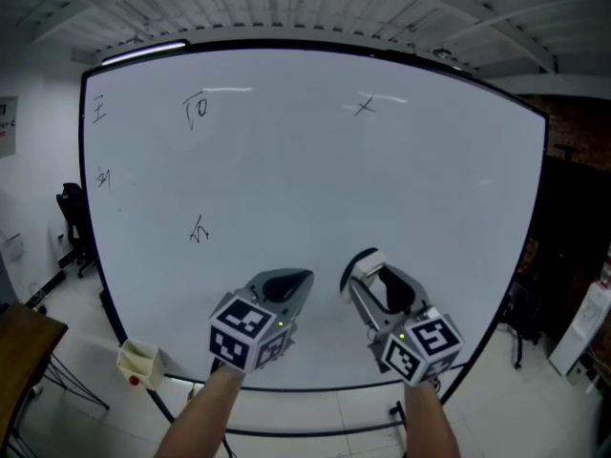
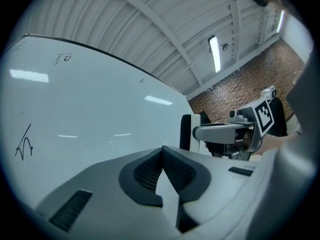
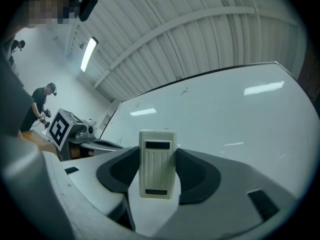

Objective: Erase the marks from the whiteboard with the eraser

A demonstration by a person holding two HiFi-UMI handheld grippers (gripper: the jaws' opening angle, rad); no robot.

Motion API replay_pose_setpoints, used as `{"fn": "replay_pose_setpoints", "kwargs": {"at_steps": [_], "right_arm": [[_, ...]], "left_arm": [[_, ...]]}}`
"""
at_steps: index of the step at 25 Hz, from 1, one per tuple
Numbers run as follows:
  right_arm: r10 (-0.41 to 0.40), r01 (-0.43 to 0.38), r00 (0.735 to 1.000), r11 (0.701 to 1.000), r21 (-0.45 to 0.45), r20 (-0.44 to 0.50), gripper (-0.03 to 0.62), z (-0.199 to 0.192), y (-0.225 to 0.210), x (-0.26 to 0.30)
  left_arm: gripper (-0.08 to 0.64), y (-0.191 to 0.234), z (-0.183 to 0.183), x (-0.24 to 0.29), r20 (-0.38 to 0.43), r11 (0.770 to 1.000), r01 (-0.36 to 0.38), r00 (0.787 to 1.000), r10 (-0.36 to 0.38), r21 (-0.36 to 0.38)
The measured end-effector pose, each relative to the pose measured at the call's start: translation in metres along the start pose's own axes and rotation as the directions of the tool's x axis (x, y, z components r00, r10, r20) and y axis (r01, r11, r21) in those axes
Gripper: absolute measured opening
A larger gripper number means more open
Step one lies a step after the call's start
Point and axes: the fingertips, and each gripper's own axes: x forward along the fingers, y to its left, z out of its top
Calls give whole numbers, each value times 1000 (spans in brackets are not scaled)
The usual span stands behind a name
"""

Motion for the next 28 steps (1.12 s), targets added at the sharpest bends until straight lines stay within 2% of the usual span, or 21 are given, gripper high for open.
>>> {"fn": "replay_pose_setpoints", "kwargs": {"at_steps": [4, 9, 13, 17, 24, 28], "right_arm": [[-36, 36, 999, 999, -27, 26, 232, 29, -22, 21], [-44, 49, 997, 996, -78, 71, 230, 68, -46, 44], [-25, 41, 991, 992, -119, 128, 230, 98, -66, 58], [-40, 71, 980, 985, -156, 195, 230, 136, -92, 66], [-113, 169, 953, 969, -182, 280, 227, 186, -133, 87], [-130, 212, 936, 950, -230, 327, 225, 204, -135, 96]], "left_arm": [[6, 20, 30, 19, 28, 999, -4, 1000, 2, 37], [6, 33, 68, 40, 72, 997, -29, 997, 24, 65], [6, 41, 96, 56, 105, 995, -44, 994, 34, 86], [6, 49, 124, 68, 143, 992, -67, 988, 51, 104], [6, 59, 143, 78, 166, 984, -104, 983, 79, 146], [6, 64, 152, 79, 176, 979, -120, 980, 91, 165]]}}
